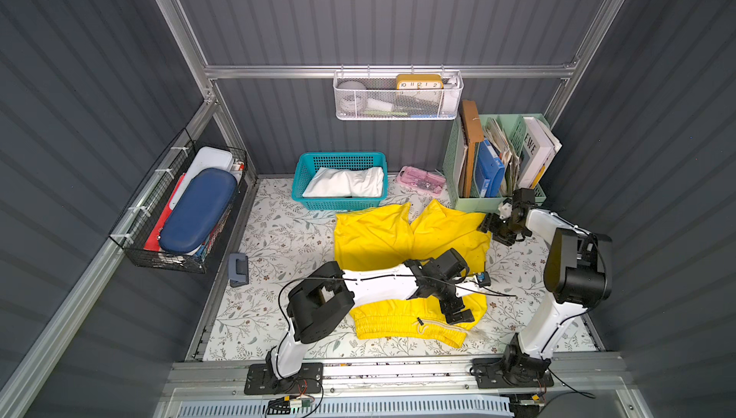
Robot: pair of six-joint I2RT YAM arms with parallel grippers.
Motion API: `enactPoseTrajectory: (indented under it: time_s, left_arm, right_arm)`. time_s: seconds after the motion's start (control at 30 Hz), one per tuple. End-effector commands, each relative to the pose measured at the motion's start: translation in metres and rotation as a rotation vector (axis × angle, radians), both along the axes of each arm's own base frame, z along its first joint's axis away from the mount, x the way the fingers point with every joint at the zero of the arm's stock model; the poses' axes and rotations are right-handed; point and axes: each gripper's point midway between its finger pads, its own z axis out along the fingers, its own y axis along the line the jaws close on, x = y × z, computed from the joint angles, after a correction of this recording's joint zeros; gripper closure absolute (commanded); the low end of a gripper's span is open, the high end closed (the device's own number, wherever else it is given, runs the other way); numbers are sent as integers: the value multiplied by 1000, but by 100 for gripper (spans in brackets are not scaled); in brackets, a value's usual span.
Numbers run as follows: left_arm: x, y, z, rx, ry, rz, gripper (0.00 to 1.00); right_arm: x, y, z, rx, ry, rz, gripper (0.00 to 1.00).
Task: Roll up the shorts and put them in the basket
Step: Fold the shorts at the center of the board.
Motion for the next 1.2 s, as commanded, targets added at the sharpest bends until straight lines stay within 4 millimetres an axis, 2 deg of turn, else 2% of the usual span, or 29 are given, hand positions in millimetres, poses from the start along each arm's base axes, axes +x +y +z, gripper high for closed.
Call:
enactPoseTrajectory:
  time_s: [0.0,0.1,0.2,0.5,0.57,0.7,0.83,0.9,0.97,1.03,1.17]
  left_arm:
    - [-23,-2,-12,22,45,-66,0]
    - [-34,-4,-17,33,57,-85,0]
    - [-35,-3,-25,47,62,-81,0]
    - [-23,-1,-55,129,24,-27,2]
    - [-20,1,-65,157,20,-16,13]
    - [-18,2,-72,181,13,-5,44]
    - [-22,3,-65,168,32,-20,82]
    - [-22,3,-60,157,31,-18,95]
    - [-22,1,-55,144,30,-20,100]
    - [-22,-2,-49,130,33,-25,100]
    - [-22,-8,-36,94,27,-36,100]
  right_arm:
    - [5,-2,1,4,-5,1,29]
    - [8,-2,-1,10,0,-1,29]
    - [10,0,-4,25,9,5,29]
    - [7,10,-18,45,48,36,33]
    - [4,13,-23,52,65,44,35]
    - [3,18,-32,70,84,54,42]
    - [6,22,-32,96,71,55,58]
    - [8,24,-29,111,59,50,73]
    - [10,24,-25,112,41,45,90]
    - [10,23,-19,103,22,39,100]
    - [9,14,-3,55,-36,15,100]
